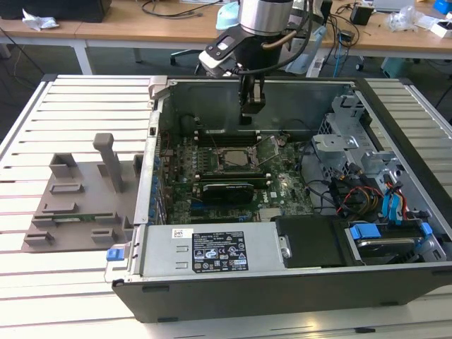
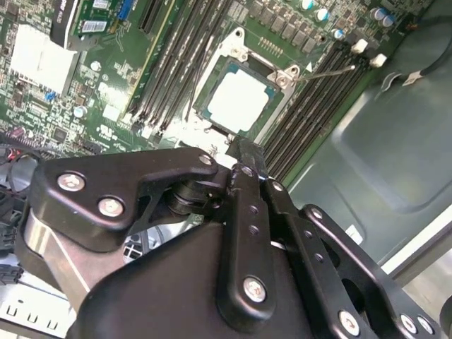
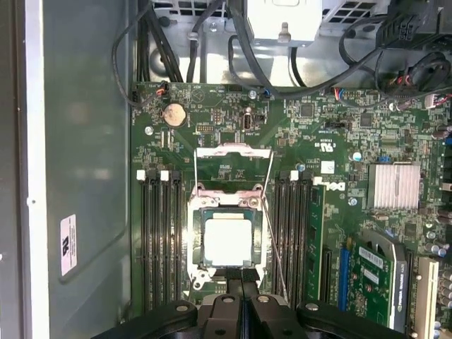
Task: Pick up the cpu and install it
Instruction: 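Close the cpu cover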
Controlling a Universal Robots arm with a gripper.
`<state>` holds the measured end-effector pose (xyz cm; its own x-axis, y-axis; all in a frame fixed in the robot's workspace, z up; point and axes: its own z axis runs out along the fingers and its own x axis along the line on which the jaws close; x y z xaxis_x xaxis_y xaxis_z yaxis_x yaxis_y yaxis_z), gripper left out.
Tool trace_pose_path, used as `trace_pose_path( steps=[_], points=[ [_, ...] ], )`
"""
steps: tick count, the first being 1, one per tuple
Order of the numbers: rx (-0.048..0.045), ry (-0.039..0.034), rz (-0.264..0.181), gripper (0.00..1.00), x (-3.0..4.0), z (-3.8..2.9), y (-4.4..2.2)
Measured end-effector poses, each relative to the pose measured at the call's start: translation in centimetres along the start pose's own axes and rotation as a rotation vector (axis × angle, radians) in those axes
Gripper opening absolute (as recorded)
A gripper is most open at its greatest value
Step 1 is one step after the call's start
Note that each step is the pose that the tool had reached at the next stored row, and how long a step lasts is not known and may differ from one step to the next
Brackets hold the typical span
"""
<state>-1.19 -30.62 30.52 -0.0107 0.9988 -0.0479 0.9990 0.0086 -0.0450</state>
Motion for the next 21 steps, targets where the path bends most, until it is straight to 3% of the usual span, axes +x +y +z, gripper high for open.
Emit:
trace_pose_path(
  steps=[4, 10, 12, 21],
  points=[
    [0.0003, -0.0011, 0.0, 0.11, -0.01, -0.06, 1.69],
    [0.0003, -0.0024, 0.0, 0.11, -0.03, -0.11, 3.25],
    [0.0017, -0.0027, 0.0, 0.11, -0.02, -0.04, 4.61],
    [0.0025, -0.0032, 0.0, 0.11, -0.02, 0.09, 6.68]
  ],
)
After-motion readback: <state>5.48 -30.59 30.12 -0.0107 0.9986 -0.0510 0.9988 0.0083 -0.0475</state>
